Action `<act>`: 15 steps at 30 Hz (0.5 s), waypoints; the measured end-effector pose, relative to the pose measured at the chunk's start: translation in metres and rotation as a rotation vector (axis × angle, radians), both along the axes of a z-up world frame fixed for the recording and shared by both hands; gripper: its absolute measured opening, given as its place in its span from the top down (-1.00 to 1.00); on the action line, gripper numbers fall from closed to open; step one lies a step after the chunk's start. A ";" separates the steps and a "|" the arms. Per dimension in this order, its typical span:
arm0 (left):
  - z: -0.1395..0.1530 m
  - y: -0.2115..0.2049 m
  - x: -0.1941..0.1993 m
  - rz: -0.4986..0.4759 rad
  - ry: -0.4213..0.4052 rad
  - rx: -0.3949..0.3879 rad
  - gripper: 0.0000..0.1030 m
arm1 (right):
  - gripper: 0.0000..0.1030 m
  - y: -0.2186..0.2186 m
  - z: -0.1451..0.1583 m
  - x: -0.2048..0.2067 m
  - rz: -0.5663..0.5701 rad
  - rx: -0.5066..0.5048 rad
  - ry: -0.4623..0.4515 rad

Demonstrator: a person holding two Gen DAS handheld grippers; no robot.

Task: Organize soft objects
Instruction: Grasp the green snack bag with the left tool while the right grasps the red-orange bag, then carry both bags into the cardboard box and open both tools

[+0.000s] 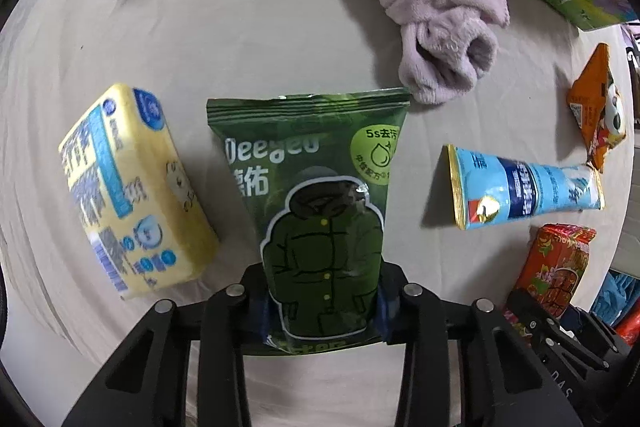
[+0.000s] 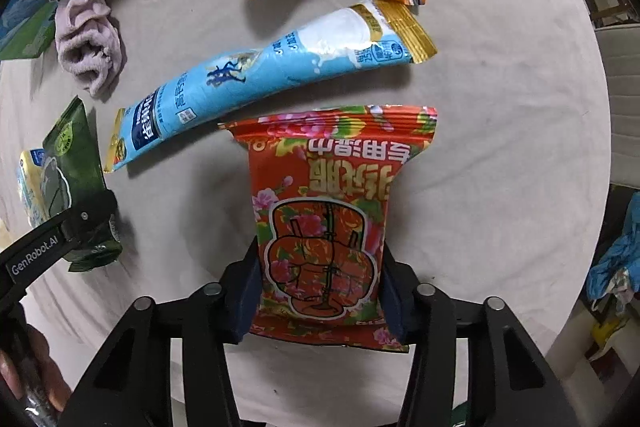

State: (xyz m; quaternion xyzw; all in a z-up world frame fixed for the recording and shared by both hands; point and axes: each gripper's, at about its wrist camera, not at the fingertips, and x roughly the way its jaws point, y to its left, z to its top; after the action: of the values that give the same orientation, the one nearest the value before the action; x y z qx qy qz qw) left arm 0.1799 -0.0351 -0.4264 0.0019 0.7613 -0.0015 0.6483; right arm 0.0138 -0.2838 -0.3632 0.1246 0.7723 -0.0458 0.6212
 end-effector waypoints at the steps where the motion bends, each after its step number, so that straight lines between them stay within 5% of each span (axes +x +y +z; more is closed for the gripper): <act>1: 0.006 -0.001 -0.007 0.000 -0.001 -0.001 0.35 | 0.06 0.001 -0.003 -0.004 0.006 0.000 0.001; 15: 0.045 -0.041 -0.113 -0.016 -0.050 -0.038 0.37 | 0.10 0.006 -0.010 -0.055 0.046 0.048 -0.038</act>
State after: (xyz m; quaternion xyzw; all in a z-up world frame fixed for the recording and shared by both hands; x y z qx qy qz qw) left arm 0.0671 -0.0759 -0.3816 -0.0040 0.7445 -0.0211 0.6672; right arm -0.0410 -0.2780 -0.3730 0.1226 0.7639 -0.0105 0.6335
